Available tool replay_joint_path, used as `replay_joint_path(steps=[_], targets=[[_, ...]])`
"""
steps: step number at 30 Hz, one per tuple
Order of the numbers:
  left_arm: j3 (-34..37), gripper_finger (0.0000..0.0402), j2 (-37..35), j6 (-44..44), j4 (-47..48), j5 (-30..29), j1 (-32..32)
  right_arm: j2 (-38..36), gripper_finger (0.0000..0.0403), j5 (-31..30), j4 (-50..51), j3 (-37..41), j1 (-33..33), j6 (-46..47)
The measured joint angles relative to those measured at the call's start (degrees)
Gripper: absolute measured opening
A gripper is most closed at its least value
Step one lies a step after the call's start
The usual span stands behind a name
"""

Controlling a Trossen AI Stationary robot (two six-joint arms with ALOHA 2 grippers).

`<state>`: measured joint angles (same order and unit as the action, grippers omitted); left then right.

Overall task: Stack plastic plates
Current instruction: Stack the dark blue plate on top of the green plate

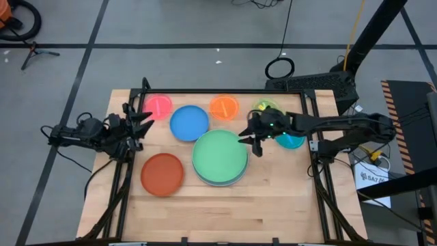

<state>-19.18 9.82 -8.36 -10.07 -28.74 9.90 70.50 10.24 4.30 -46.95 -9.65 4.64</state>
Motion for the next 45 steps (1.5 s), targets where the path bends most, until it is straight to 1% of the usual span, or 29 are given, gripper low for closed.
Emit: replay_joint_path(steps=[4,6,10,13,16,20,25,27,29,31,37,39,42,45], targets=[[0.0,0.0159,3.76,5.18,-0.19,-8.1,-1.17,-3.64,0.0121,-1.59,2.17,1.1,-0.52,0.03],[0.0,0.0159,5.74,7.13,-0.07,-10.6,-2.08,-5.17,0.0121,-2.78,3.42,1.1,-0.52,-0.49],[-0.01,0.0159,9.65,10.17,-0.46,-11.01,-4.66,-7.63,0.0121,-2.82,5.28,1.1,-0.52,-3.19],[-1.29,0.0159,12.9,13.43,1.1,-11.04,-6.86,-8.86,0.0121,-2.77,6.21,1.1,-0.52,-4.6],[-4.45,0.0159,16.73,17.37,6.24,-10.96,-8.89,-9.35,0.0121,-2.79,7.56,1.1,-0.52,-5.65],[-10.49,0.0159,23.8,22.71,17.09,-10.79,-11.84,-9.36,0.0121,-2.85,9.12,1.1,-0.52,-6.33],[-19.45,0.0159,33.79,26.09,31.83,-8.12,-16.83,-9.33,0.0121,-2.95,11.92,1.1,-0.52,-6.91],[-22.51,0.0159,37.71,26.34,36.49,-5.8,-19.26,-9.33,0.0121,-2.95,12.43,1.1,-0.52,-6.93],[-24.98,0.0159,41.49,24.96,40.35,-2.94,-22.01,-9.33,0.0121,-2.95,12.82,1.1,-0.52,-6.94],[-26.93,0.0159,45.06,22.06,42.4,1.12,-24.95,-9.33,0.0121,-2.95,12.89,1.1,-0.52,-7.24],[-30.49,0.0159,54.86,6.88,44.63,18.32,-34.41,-9.33,0.0121,-2.95,13.57,1.1,-0.52,-7.3],[-31.08,0.0159,57.81,0.66,44.57,22.94,-37.32,-9.33,0.0121,-2.95,14.13,1.1,-0.52,-7.12],[-31.28,0.0159,61.85,-9.84,44.64,26.25,-40.91,-9.33,0.0121,-2.95,14.45,1.1,-0.52,-6.92],[-31.28,0.0159,65.29,-14.38,43.69,26.83,-44.86,-9.33,0.0121,-2.95,14.45,1.1,-0.52,-6.88]])
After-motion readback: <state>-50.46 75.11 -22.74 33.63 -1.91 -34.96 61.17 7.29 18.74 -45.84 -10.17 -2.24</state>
